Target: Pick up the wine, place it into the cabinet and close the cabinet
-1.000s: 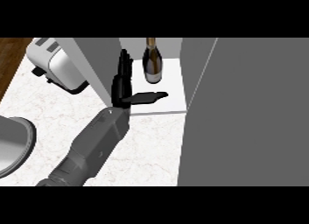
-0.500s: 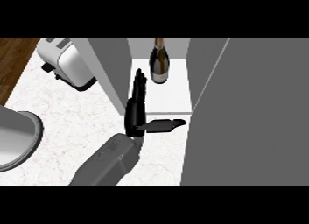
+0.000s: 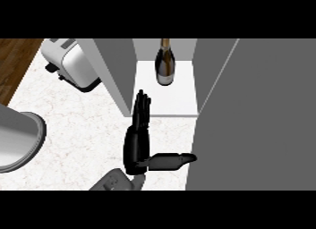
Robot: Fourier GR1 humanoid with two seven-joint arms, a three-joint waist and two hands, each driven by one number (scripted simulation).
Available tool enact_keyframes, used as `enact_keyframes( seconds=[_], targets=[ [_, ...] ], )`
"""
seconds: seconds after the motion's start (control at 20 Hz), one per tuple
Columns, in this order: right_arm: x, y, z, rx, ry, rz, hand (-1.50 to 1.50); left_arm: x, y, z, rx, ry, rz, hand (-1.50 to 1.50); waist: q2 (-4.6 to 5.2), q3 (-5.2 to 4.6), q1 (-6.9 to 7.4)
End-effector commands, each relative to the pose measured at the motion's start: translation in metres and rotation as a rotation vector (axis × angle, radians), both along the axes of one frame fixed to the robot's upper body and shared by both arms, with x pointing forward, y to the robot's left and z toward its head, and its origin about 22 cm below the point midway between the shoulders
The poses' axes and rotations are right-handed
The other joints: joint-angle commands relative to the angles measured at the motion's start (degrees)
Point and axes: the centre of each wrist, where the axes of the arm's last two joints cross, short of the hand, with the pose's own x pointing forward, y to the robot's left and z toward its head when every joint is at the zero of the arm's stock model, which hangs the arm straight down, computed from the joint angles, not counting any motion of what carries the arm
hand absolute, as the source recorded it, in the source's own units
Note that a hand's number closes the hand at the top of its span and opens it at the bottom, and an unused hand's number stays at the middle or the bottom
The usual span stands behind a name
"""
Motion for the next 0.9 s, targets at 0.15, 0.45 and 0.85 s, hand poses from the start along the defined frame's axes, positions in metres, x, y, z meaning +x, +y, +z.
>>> enact_keyframes(
  seconds=[0.15, 0.45, 0.85],
  targets=[
    [-0.014, -0.009, 0.013, -0.004, -0.016, 0.03, -1.5, -0.049, 0.022, 0.026, -0.004, 0.017, 0.063, -1.5, 0.06, 0.01, 0.03],
    [-0.01, -0.006, 0.008, 0.003, -0.007, 0.067, -1.5, -0.068, 0.037, 0.038, -0.045, -0.01, 0.008, -1.5, 0.16, 0.0, -0.15],
    [-0.005, -0.013, -0.001, -0.038, 0.056, 0.185, 1.5, -0.086, 0.088, 0.043, -0.029, -0.033, -0.065, -1.5, 0.19, 0.0, -0.02]
  ],
)
